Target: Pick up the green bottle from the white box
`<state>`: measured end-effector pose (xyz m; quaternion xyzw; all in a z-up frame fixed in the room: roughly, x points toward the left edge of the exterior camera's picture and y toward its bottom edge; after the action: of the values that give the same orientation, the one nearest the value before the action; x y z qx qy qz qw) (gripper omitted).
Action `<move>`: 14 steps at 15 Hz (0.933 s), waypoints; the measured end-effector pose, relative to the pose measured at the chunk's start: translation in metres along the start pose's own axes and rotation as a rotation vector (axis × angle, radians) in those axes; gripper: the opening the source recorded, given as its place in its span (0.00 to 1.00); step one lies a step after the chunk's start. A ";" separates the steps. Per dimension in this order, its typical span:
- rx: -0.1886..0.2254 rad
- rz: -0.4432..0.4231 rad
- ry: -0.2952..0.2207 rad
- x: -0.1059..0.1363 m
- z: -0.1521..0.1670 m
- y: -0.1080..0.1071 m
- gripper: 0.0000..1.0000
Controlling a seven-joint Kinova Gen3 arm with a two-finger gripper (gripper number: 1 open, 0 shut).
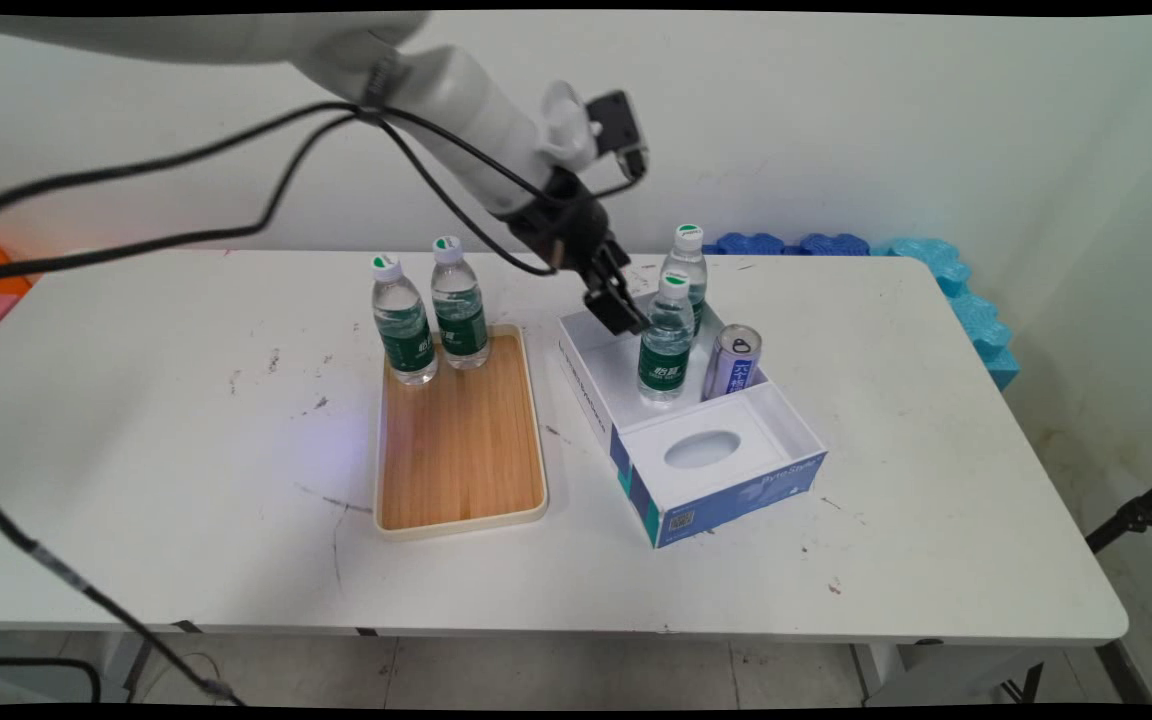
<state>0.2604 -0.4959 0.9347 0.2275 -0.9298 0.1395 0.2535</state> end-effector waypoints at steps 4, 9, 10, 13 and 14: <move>-0.007 0.018 -0.004 0.007 0.032 0.001 1.00; 0.001 0.019 0.000 0.016 0.062 0.003 1.00; 0.003 0.018 0.000 0.018 0.066 0.004 1.00; 0.011 0.017 0.002 0.020 0.076 0.005 0.00; 0.014 0.018 0.003 0.021 0.078 0.006 0.00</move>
<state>0.2097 -0.5272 0.8801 0.2205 -0.9305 0.1485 0.2519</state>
